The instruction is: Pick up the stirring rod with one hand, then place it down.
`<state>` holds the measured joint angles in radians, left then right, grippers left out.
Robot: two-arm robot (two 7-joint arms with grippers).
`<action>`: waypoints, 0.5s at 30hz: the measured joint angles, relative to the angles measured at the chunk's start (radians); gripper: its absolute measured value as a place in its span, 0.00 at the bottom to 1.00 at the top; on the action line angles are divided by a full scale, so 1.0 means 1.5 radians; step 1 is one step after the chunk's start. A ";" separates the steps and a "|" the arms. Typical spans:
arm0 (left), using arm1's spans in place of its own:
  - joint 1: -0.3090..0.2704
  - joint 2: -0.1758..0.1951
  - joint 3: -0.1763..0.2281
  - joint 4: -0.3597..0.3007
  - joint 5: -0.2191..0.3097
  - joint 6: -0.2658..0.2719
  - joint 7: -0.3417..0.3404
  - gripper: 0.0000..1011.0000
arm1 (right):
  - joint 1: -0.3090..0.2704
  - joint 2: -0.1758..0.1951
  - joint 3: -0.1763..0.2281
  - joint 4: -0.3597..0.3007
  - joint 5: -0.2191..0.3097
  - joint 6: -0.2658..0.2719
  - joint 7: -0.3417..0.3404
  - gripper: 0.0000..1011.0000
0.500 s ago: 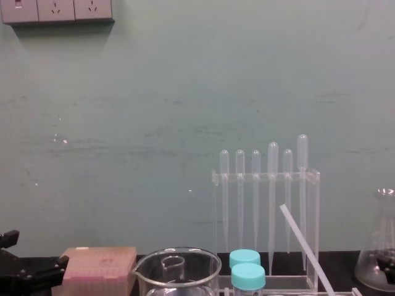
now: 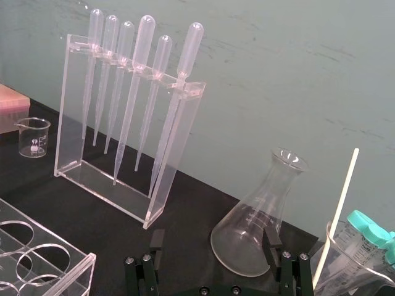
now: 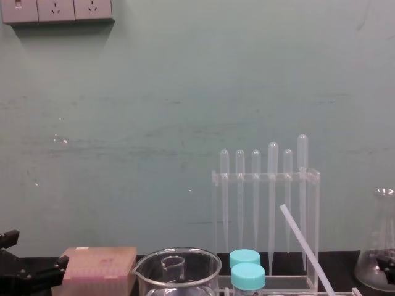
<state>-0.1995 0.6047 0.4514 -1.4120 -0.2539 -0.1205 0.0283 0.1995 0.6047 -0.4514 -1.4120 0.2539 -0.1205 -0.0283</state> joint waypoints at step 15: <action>0.000 0.000 0.000 0.000 0.000 0.000 0.000 0.99 | 0.000 0.000 0.000 0.000 0.000 0.000 0.000 0.99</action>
<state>-0.1995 0.6047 0.4514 -1.4120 -0.2539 -0.1205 0.0283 0.1995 0.6047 -0.4514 -1.4120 0.2539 -0.1206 -0.0283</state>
